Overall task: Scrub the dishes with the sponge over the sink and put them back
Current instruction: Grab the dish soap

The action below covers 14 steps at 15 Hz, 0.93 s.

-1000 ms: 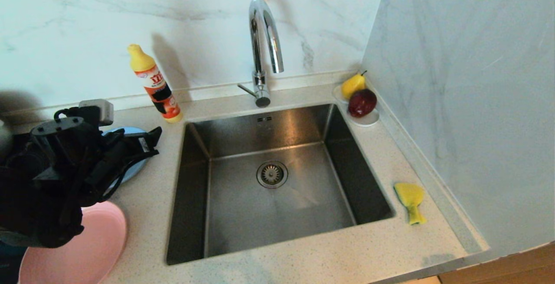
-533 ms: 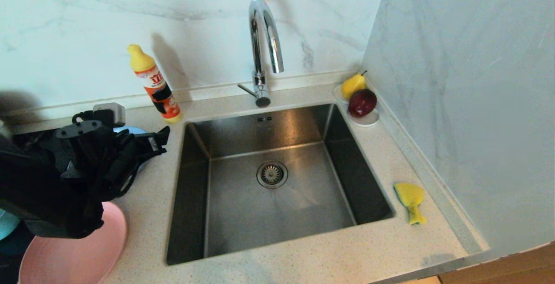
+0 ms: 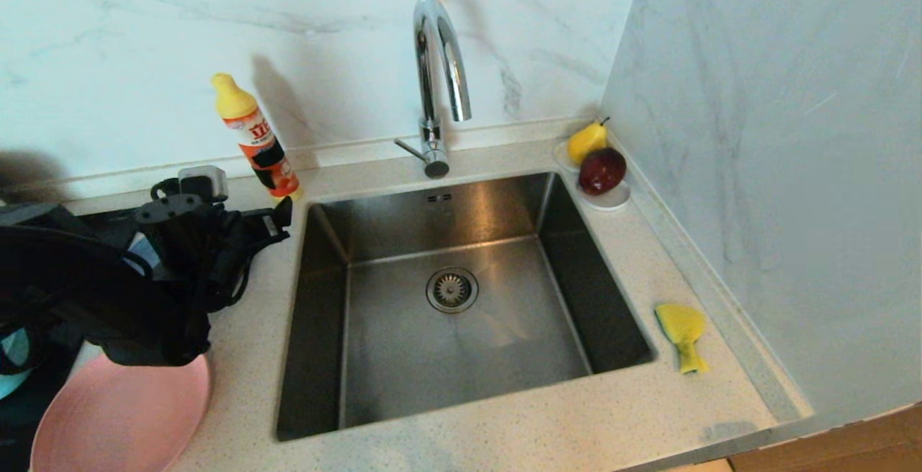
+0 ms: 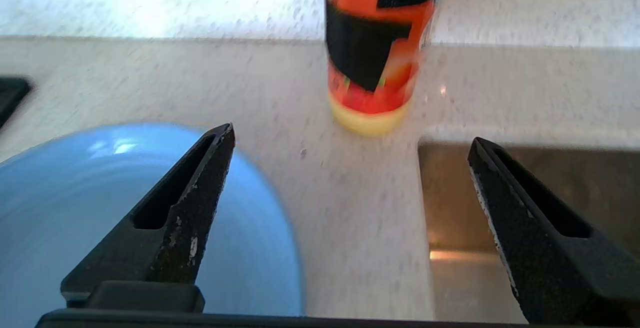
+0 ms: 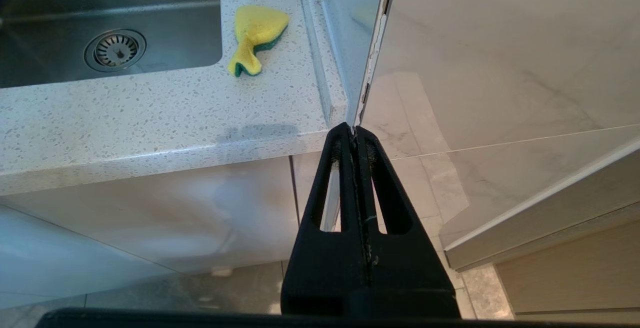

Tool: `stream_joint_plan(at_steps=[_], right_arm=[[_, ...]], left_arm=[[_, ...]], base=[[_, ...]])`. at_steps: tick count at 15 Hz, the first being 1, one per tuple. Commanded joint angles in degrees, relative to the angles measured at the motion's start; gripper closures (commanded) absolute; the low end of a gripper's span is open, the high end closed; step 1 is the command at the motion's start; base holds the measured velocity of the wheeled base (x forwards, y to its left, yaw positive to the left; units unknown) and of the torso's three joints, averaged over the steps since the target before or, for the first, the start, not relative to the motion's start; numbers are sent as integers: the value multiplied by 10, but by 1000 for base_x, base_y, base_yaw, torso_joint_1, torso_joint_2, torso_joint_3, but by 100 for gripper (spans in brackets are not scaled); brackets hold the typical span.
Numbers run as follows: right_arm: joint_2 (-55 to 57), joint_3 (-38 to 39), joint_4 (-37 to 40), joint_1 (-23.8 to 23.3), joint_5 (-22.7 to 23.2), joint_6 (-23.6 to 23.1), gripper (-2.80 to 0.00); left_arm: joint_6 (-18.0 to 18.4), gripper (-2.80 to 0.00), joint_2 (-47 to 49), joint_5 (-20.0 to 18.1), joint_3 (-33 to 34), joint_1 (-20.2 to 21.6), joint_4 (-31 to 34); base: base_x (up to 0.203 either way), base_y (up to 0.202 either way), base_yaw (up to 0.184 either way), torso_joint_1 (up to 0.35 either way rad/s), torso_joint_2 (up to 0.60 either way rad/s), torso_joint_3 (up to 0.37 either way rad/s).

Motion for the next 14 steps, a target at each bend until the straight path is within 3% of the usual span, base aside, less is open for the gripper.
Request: stream_joint_plan(at_steps=[1,7,14], right_arm=[[0,0,0,0,0,0,0],[0,0,0,0,0,0,0],[0,0,0,0,0,0,0]], left_arm=[[-1,-280,32,6,-44,0,-2],[-1,-280,73,25,-119,0,9],[-1,-280,97,33,-229,0,76]], base=[[0,0,0,0,0,0],[0,0,0,0,0,0],[0,0,0,0,0,0]])
